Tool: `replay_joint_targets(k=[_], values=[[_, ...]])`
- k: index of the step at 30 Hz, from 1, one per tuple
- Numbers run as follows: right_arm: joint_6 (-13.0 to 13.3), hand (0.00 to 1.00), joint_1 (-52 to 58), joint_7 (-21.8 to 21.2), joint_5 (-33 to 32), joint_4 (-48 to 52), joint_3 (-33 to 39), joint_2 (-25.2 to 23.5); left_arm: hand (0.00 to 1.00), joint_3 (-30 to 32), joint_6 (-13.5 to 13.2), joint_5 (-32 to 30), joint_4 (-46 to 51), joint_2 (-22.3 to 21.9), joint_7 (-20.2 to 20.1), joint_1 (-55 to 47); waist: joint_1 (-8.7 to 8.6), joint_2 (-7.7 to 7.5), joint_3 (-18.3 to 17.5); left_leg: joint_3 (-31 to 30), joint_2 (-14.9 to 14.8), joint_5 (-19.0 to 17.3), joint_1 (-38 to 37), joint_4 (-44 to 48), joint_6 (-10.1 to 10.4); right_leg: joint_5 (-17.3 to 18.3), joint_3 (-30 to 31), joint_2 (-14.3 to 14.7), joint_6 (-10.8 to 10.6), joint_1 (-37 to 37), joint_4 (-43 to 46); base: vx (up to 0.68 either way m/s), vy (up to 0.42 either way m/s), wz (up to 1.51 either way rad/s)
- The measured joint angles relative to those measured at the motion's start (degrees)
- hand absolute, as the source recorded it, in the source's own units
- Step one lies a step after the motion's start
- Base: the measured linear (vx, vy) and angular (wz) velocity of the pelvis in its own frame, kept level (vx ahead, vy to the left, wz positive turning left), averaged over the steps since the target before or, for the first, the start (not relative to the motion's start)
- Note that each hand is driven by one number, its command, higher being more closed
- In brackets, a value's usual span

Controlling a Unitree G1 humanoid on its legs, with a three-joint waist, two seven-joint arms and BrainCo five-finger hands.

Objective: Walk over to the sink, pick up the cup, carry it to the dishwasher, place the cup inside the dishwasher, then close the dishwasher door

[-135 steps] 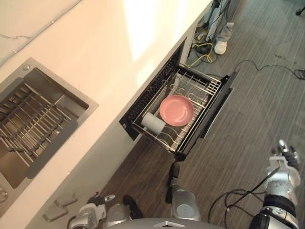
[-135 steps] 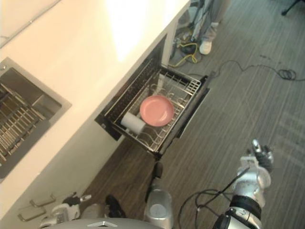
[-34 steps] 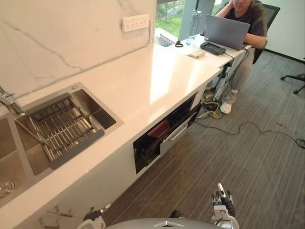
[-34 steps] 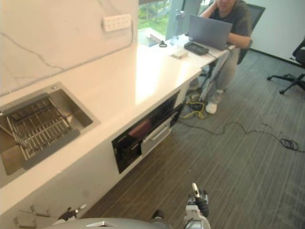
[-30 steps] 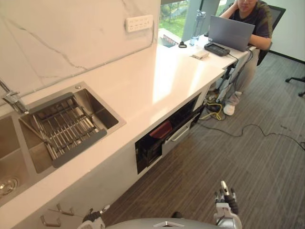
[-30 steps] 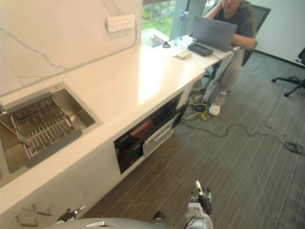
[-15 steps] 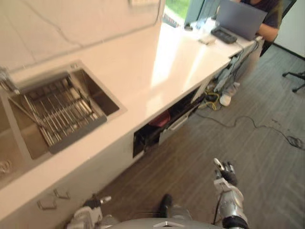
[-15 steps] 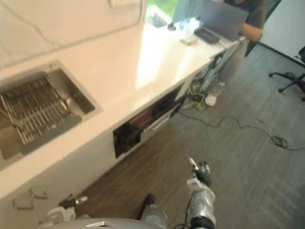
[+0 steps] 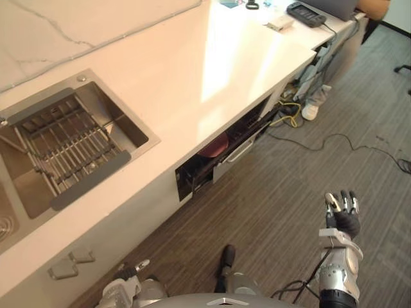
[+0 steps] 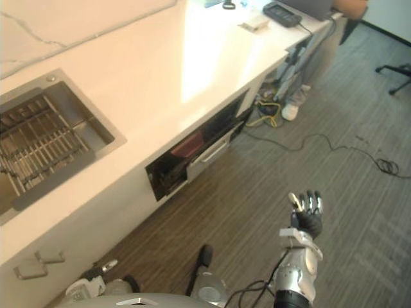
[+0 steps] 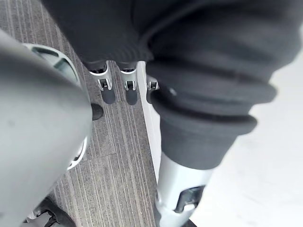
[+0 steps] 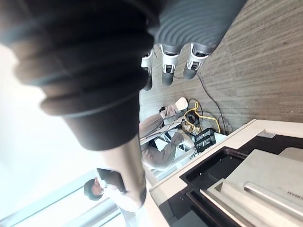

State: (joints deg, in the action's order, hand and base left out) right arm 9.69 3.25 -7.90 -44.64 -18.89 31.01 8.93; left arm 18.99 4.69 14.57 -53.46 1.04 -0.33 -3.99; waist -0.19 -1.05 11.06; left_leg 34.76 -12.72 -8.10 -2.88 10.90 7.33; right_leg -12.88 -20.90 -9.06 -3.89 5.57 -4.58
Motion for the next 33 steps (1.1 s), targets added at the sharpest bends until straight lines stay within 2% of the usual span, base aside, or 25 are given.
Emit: replay_joint_targets(k=[1,2,5,8,13,18,23,27,33], values=[[-0.04,0.0,0.17,-0.72,0.06,-0.02,-0.05,0.01,0.0,-0.1,-0.4,0.01,0.02,-0.02,-0.52,0.31,-0.43,0.38,0.17,-0.13,-0.13,-0.49,0.69,0.65,0.0,0.0,0.28,-0.03,0.0,0.8,0.44,-0.02,0.01,-0.1],[-0.04,1.0,0.12,-0.93,0.06,-0.02,-0.11,0.06,0.0,-0.14,-0.45,0.01,0.02,-0.01,-0.76,0.62,-0.62,0.53,0.31,-0.2,-0.18,-0.61,1.27,1.13,-0.12,0.0,0.38,-0.14,0.0,1.3,0.68,-0.05,0.014,-0.09],[-0.25,1.0,-2.0,-1.33,-0.06,-0.08,-0.95,0.32,0.0,-1.45,-1.51,0.59,0.33,0.11,-1.4,2.7,-0.73,1.46,1.27,-1.93,0.0,-1.22,5.69,2.99,-0.71,-0.07,0.14,-1.02,0.1,4.87,1.97,-0.08,-0.004,0.15],[-1.32,1.0,-8.1,-0.94,-0.07,-0.4,-3.48,1.76,0.0,-2.34,-1.71,1.65,0.44,0.57,-1.31,3.24,-0.5,2.0,4.55,-4.11,0.56,-0.51,8.01,3.21,-1.06,-0.3,-1.45,-1.59,0.3,5.75,1.92,-0.08,-0.038,0.34],[-3.37,1.0,-22.76,1.06,-0.27,-5.68,-6.22,9.16,0.0,-3.43,-1.39,3.37,0.43,1.15,-0.9,3.68,1.22,2.59,9.33,-8.64,2.32,1.3,13.28,3.26,-2.1,-1.87,-3.27,-2.56,0.55,8.85,1.44,-0.04,-0.017,0.29],[-6.42,1.0,-31.83,2.48,-1.12,-12.01,-10.27,13.94,0.0,-4.95,-0.92,4.41,0.43,2.39,0.21,5.34,2.15,3.23,11.21,-13.94,3.76,1.66,17.17,3.95,-2.51,-2.23,-3.18,-3.24,0.15,10.54,1.29,-0.01,0.03,0.26],[-10.96,1.0,-44.12,4.07,-3.27,-22.36,-15.32,19.89,0.0,-7.89,1.06,5.51,0.4,2.58,1.41,9.09,3.46,5.3,13.63,-17.81,5.55,2.78,20.99,3.9,-3.18,-2.91,-3.21,-4.5,-0.21,12.77,1.36,-0.04,0.024,0.21],[-13.02,1.0,-51.01,5.18,-4.57,-26.98,-16.9,23.31,0.0,-9.19,1.43,5.56,0.31,2.45,1.4,10.18,3.81,6.88,15.14,-19.03,6.61,3.64,23.21,3.88,-3.73,-3.32,-3.18,-5.49,-0.18,14.54,1.74,-0.05,0.025,0.16],[-16.99,1.0,-61.48,5.71,-1.85,-35.0,-22.08,29.23,0.0,-12.77,1.51,7.83,-1.3,2.23,1.36,12.34,5.12,10.49,17.17,-20.66,8.3,4.87,26.34,3.76,-4.5,-3.48,-2.57,-7.2,-0.13,18.58,4.17,-0.06,0.017,0.05]])
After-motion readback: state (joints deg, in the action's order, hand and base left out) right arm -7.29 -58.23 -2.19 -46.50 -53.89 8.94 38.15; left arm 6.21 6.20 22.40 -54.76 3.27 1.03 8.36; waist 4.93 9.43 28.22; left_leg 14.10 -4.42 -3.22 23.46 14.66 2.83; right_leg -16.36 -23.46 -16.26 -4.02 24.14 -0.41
